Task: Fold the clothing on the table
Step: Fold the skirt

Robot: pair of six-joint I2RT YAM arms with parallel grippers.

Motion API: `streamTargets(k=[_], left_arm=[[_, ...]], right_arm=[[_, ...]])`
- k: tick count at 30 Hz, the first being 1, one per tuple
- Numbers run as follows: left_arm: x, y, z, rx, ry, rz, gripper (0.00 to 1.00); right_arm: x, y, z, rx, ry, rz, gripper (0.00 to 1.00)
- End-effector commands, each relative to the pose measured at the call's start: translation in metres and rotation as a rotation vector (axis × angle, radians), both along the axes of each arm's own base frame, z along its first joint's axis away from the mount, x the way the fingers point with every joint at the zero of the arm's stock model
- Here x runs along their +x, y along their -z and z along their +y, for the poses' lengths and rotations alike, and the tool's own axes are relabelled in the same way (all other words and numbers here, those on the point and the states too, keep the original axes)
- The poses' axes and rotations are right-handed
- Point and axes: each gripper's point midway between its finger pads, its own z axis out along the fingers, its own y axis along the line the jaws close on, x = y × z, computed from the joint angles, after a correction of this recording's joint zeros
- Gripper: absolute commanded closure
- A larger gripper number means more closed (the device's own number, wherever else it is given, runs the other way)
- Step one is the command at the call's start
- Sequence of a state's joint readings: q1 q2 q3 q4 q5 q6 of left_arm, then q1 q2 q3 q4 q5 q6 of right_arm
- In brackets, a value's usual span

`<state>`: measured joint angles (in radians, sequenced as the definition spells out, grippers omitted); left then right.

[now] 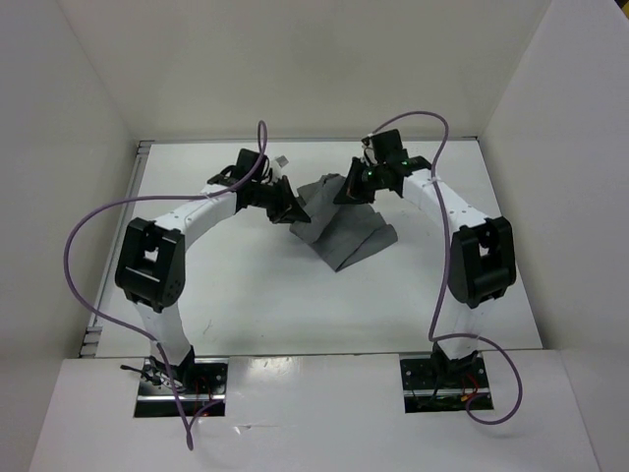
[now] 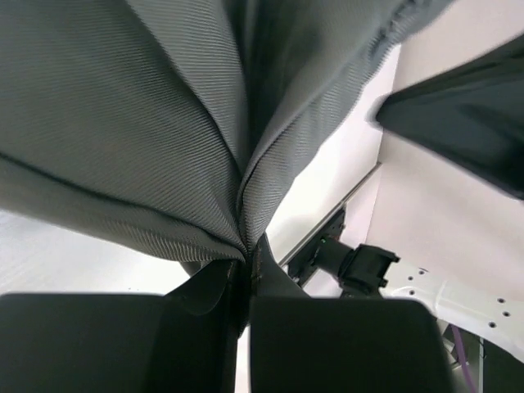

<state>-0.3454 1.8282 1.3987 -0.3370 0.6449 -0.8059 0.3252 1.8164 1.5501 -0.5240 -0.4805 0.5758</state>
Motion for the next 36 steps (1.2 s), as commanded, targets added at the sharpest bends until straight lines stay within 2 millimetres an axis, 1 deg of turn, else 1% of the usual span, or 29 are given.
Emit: streamTargets(k=[1,2,3,4,5,6,7,10,11,12,13,14,15,16,17,18,19,21,23,25,26,28,30,31,32,33,34,35,36], left_arm=[[0.0,0.005,-0.006,0.004,0.038,-0.01,1.0],[0.002,0.004,-0.011,0.003,0.047,-0.014,1.0],[0.002,-0.004,-0.018,-0.005,0.061,-0.036,1.0],[0.003,-0.002,-0.022,-0.005,0.07,-0.035,1.0],[0.003,0.001,-0.027,-0.004,0.079,-0.03,1.0],[0.004,-0.004,-0.036,-0.004,0.091,-0.048,1.0],[0.004,0.001,-0.04,-0.001,0.101,-0.041,1.0],[0.001,0.004,-0.064,-0.004,0.148,-0.047,1.0],[0.001,0.006,-0.071,-0.005,0.16,-0.047,1.0],[-0.006,0.009,-0.082,-0.002,0.186,-0.038,1.0],[-0.008,0.021,-0.09,0.007,0.202,-0.019,1.0],[-0.011,0.021,-0.096,0.017,0.224,-0.014,0.99],[-0.02,0.027,-0.106,0.027,0.257,-0.004,0.95],[-0.024,0.038,-0.11,0.041,0.277,0.013,0.85],[-0.033,0.044,-0.113,0.047,0.296,0.042,0.75],[-0.04,0.045,-0.118,0.029,0.325,0.061,0.6],[-0.049,0.044,-0.121,0.023,0.354,0.071,0.53],[-0.057,0.042,-0.12,0.006,0.371,0.091,0.51],[-0.063,0.035,-0.12,-0.016,0.388,0.094,0.45],[-0.063,0.015,-0.124,-0.062,0.406,0.079,0.42],[-0.059,-0.005,-0.13,-0.099,0.417,0.042,0.41],[-0.06,-0.027,-0.136,-0.165,0.448,0.03,0.4],[-0.046,-0.052,-0.131,-0.187,0.421,-0.014,0.4],[-0.039,-0.056,-0.126,-0.171,0.401,-0.042,0.4],[-0.025,-0.065,-0.112,-0.148,0.366,-0.097,0.4],[-0.019,-0.06,-0.099,-0.101,0.327,-0.092,0.43],[-0.002,-0.053,-0.084,-0.025,0.254,-0.121,0.46],[0.012,-0.053,-0.061,0.012,0.204,-0.147,0.51],[0.018,-0.048,-0.048,0.04,0.171,-0.143,0.56]], right_arm=[[-0.018,0.046,-0.025,-0.146,0.079,0.114,0.94],[-0.025,0.052,-0.031,-0.172,0.1,0.143,0.94],[-0.026,0.055,-0.036,-0.197,0.125,0.16,0.94],[-0.024,0.062,-0.048,-0.259,0.169,0.16,0.94],[-0.031,0.07,-0.058,-0.308,0.205,0.198,0.94],[-0.031,0.074,-0.065,-0.342,0.235,0.205,0.95],[-0.032,0.08,-0.076,-0.389,0.278,0.214,0.95],[-0.036,0.086,-0.093,-0.424,0.333,0.234,0.95],[-0.038,0.083,-0.095,-0.431,0.339,0.231,0.95],[-0.041,0.082,-0.096,-0.425,0.349,0.235,0.95],[-0.039,0.079,-0.101,-0.428,0.365,0.225,0.95],[-0.041,0.079,-0.101,-0.433,0.364,0.234,0.95],[-0.043,0.07,-0.102,-0.421,0.374,0.224,0.95],[-0.041,0.066,-0.107,-0.422,0.391,0.212,0.95],[-0.043,0.062,-0.11,-0.433,0.401,0.205,0.95],[-0.042,0.048,-0.114,-0.419,0.414,0.183,0.95],[-0.044,0.044,-0.117,-0.427,0.422,0.178,0.95],[-0.044,0.027,-0.126,-0.436,0.453,0.15,0.94],[-0.041,0.0,-0.132,-0.411,0.496,0.09,0.92],[-0.045,-0.018,-0.135,-0.397,0.509,0.051,0.92],[-0.046,-0.022,-0.135,-0.391,0.511,0.042,0.91],[-0.047,-0.026,-0.134,-0.38,0.507,0.035,0.87],[-0.047,-0.028,-0.126,-0.357,0.454,0.022,0.84],[-0.049,-0.02,-0.124,-0.357,0.439,0.048,0.83],[-0.047,-0.015,-0.121,-0.358,0.411,0.05,0.83],[-0.049,-0.018,-0.108,-0.322,0.358,0.043,0.81],[-0.043,-0.017,-0.103,-0.306,0.339,0.032,0.81],[-0.043,-0.01,-0.093,-0.305,0.299,0.037,0.81],[-0.041,-0.011,-0.083,-0.283,0.272,0.035,0.8]])
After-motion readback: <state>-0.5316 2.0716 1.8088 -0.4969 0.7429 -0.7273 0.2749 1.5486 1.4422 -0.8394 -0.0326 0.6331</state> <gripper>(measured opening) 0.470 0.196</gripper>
